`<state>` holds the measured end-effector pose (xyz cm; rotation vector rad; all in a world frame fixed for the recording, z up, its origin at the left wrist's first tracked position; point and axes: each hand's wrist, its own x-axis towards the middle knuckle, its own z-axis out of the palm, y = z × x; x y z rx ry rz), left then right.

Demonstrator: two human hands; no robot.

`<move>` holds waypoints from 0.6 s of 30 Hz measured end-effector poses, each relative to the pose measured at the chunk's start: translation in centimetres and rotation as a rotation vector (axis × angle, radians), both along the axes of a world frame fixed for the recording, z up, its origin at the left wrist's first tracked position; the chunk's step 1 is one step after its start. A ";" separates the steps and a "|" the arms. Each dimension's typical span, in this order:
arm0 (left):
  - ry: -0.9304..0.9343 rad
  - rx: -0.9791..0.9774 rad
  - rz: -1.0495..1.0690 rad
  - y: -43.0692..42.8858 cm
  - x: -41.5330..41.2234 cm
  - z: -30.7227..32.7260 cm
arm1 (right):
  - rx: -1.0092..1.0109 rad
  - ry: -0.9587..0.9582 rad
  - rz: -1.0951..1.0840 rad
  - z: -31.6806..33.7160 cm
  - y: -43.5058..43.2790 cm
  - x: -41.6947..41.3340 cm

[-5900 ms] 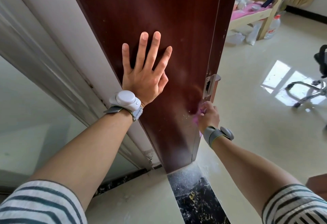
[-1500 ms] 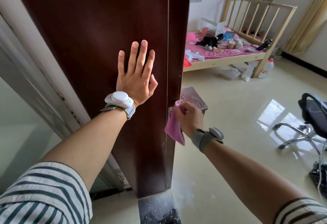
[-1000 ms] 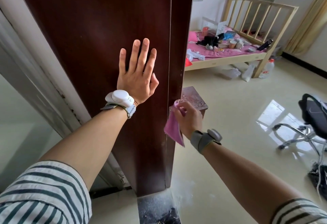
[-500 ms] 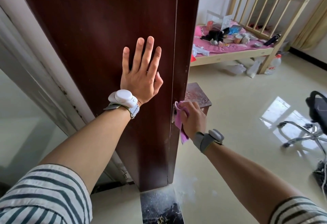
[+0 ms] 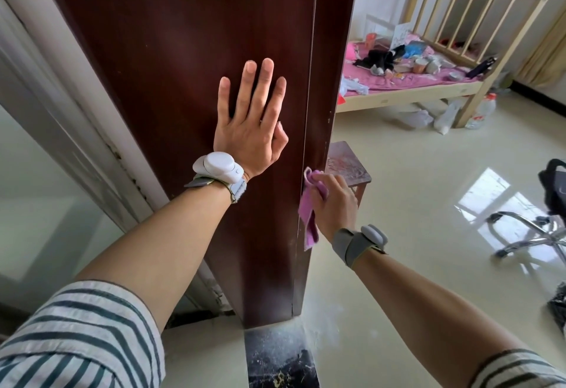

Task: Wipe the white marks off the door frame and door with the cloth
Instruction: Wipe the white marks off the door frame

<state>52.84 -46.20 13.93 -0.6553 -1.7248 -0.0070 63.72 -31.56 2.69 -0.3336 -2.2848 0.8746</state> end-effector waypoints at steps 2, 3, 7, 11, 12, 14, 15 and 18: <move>0.003 -0.003 0.003 0.1 0.0 0.0 | -0.009 -0.001 -0.019 0.0 -0.6 -0.4; 0.006 -0.005 0.008 0.1 -0.1 0.1 | -0.018 -0.019 -0.022 -0.1 -0.7 -0.7; 0.004 -0.006 0.005 0.0 -0.1 0.0 | 0.186 -0.463 0.053 -1.4 0.5 -0.4; 0.001 -0.008 0.007 -0.1 -0.1 0.1 | 0.072 -0.418 0.027 -2.3 1.2 1.3; 0.001 -0.005 0.009 -0.1 -0.1 0.1 | 0.023 -0.315 0.017 -2.1 0.9 1.3; 0.004 -0.002 0.006 0.0 -0.1 0.1 | -0.034 -0.183 0.013 -1.8 -0.1 0.5; 0.007 -0.004 0.005 0.1 -0.1 0.0 | -0.049 -0.172 0.011 -1.8 -0.6 0.2; 0.013 -0.010 0.012 0.1 -0.1 0.0 | -0.025 -0.399 0.027 -3.0 -0.9 -0.2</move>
